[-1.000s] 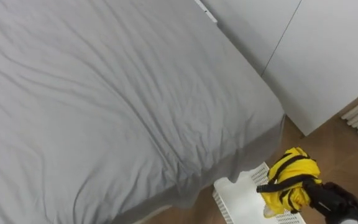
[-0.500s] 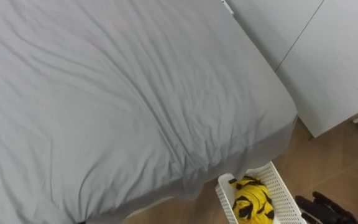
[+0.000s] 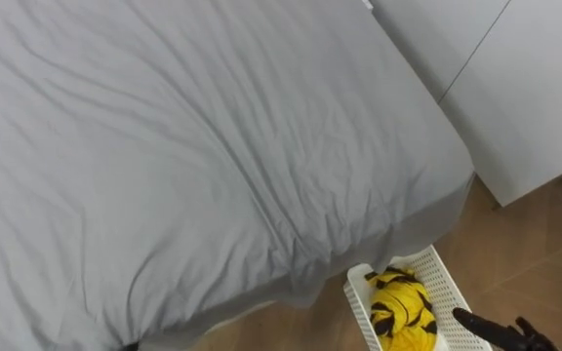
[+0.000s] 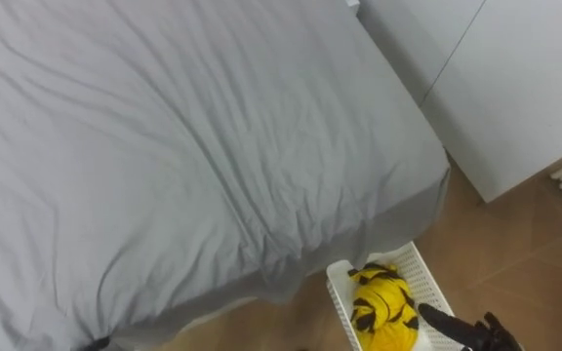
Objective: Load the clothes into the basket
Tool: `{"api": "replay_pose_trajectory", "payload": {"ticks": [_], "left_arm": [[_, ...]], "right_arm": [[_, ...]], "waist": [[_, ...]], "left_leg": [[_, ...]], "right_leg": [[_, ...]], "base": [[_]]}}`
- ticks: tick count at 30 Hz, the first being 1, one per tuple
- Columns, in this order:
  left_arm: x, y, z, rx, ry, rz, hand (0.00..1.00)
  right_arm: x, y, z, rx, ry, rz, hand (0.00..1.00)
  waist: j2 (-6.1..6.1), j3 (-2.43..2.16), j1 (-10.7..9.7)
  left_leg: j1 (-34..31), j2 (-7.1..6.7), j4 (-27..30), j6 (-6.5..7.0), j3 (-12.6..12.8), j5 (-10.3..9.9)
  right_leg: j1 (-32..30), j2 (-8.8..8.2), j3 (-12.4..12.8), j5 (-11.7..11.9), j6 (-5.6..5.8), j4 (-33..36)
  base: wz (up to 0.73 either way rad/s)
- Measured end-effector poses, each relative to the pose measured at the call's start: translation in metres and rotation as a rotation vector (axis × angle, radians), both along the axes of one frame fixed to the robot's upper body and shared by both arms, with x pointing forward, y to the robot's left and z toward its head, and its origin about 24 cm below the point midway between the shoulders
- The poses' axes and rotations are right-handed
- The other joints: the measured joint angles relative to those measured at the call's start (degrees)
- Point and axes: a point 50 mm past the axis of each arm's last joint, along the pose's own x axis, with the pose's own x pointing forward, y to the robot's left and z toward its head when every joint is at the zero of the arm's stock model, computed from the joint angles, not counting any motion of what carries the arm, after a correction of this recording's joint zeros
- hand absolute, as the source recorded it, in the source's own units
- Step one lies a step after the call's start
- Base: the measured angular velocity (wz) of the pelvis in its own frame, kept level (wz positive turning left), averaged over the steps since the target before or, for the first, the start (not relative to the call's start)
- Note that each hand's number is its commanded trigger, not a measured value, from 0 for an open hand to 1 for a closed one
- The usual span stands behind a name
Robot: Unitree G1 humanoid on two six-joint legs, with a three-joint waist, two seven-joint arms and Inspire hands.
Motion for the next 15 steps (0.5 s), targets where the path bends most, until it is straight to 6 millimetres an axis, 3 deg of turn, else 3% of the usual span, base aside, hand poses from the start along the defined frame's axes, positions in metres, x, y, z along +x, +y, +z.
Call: {"api": "replay_pose_trajectory", "payload": {"ticks": [6,10,13,15], "left_arm": [[-0.004,0.0,0.0,0.001,-0.012,-0.006,0.0],[-0.01,-0.002,-0.001,0.005,-0.006,-0.021,0.0],[-0.01,-0.002,-0.001,0.01,-0.006,-0.039,0.0],[-0.011,-0.006,-0.002,0.002,-0.006,-0.043,0.0]], "right_arm": [[0.01,0.003,0.004,-0.012,-0.044,0.026,0.0],[0.005,0.009,0.001,-0.024,-0.031,0.083,0.0],[-0.001,0.027,-0.008,-0.002,-0.003,0.13,0.0],[-0.005,0.048,-0.017,0.048,0.019,0.187,0.0]], "waist": [[-0.44,0.17,-0.05],[-1.18,0.18,0.55],[-3.0,0.15,1.0],[-4.59,-0.31,2.14]], "left_leg": [[1.37,-0.04,-0.01,0.0,-0.28,0.0],[3.97,-0.22,-0.13,0.0,-1.52,0.0],[5.96,-0.4,-0.22,-0.01,-3.03,0.0],[7.35,-0.35,-0.36,-0.04,-3.98,-0.01]], "right_leg": [[1.85,-0.15,-0.61,-0.01,0.01,-0.59],[5.23,-0.5,-1.75,-0.52,0.03,-1.29],[7.74,-0.78,-3.26,-1.25,-0.04,-1.78],[10.42,-0.76,-4.58,-1.32,-0.16,-2.88]], "base": [[0.04],[0.18],[0.29],[0.28]]}}
